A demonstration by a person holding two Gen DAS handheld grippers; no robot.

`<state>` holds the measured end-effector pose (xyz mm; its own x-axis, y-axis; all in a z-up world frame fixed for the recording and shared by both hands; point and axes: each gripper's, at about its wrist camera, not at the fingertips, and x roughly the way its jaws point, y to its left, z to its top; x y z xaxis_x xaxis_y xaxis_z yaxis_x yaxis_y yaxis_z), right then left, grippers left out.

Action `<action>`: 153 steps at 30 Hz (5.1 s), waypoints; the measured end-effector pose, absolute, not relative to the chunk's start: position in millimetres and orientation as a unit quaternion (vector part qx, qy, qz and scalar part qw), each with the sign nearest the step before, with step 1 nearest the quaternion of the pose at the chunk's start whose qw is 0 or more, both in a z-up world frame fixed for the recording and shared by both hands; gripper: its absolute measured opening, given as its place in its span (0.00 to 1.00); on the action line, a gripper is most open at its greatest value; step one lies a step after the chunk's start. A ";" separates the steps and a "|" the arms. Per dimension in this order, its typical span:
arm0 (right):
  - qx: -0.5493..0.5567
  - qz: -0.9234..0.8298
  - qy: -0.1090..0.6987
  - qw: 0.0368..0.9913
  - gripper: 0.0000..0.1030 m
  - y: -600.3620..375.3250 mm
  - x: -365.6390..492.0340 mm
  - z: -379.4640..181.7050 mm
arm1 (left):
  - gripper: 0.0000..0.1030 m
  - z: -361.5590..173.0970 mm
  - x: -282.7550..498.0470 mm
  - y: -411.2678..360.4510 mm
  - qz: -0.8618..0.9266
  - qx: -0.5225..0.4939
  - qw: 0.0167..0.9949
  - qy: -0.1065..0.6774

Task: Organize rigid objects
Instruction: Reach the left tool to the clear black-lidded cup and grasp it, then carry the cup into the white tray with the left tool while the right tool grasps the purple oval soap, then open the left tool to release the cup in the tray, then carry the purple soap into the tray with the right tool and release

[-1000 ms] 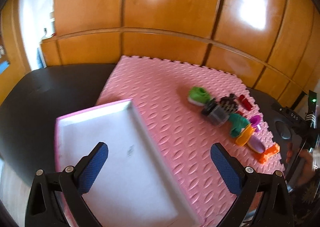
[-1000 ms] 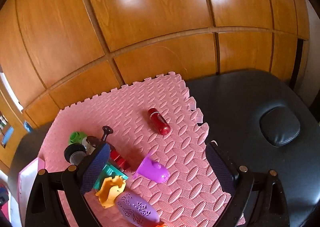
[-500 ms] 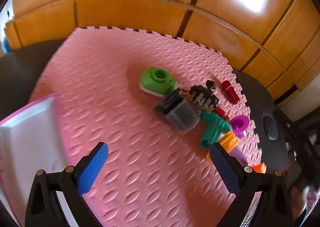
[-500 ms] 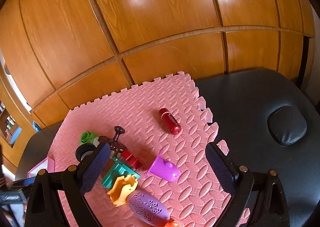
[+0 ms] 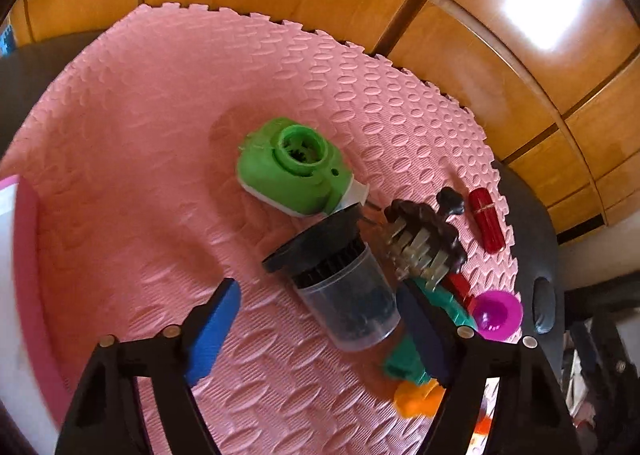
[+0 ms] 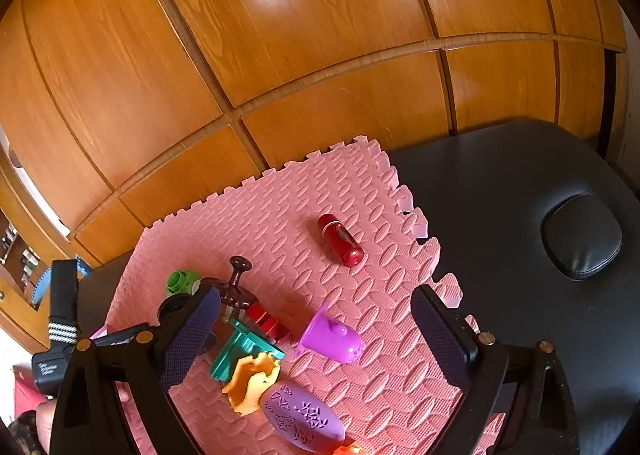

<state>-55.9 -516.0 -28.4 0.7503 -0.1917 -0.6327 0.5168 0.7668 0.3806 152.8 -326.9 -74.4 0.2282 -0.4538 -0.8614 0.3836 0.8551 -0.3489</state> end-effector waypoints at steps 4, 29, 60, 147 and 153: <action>0.272 -0.198 0.301 0.892 0.87 -514.8 -53.0 -30.2 | 0.42 -81.3 155.9 -329.4 -0.268 -0.030 0.780 0.565; 0.254 -0.056 0.457 0.851 0.59 -476.4 -20.1 -74.5 | 0.42 -27.1 76.5 -249.2 -0.335 0.021 0.801 0.496; 0.075 -0.082 0.516 0.849 0.43 -420.6 -10.6 -99.7 | 0.42 -47.7 148.6 -47.9 -0.184 -0.028 0.835 0.517; 0.075 0.025 0.486 0.870 0.42 -296.4 -0.8 -71.1 | 0.61 -29.6 47.3 -22.2 -0.123 0.003 0.899 0.419; 0.084 0.063 0.458 0.883 0.42 -272.3 9.2 -50.6 | 0.61 -27.6 49.9 -15.2 -0.117 -0.007 0.902 0.416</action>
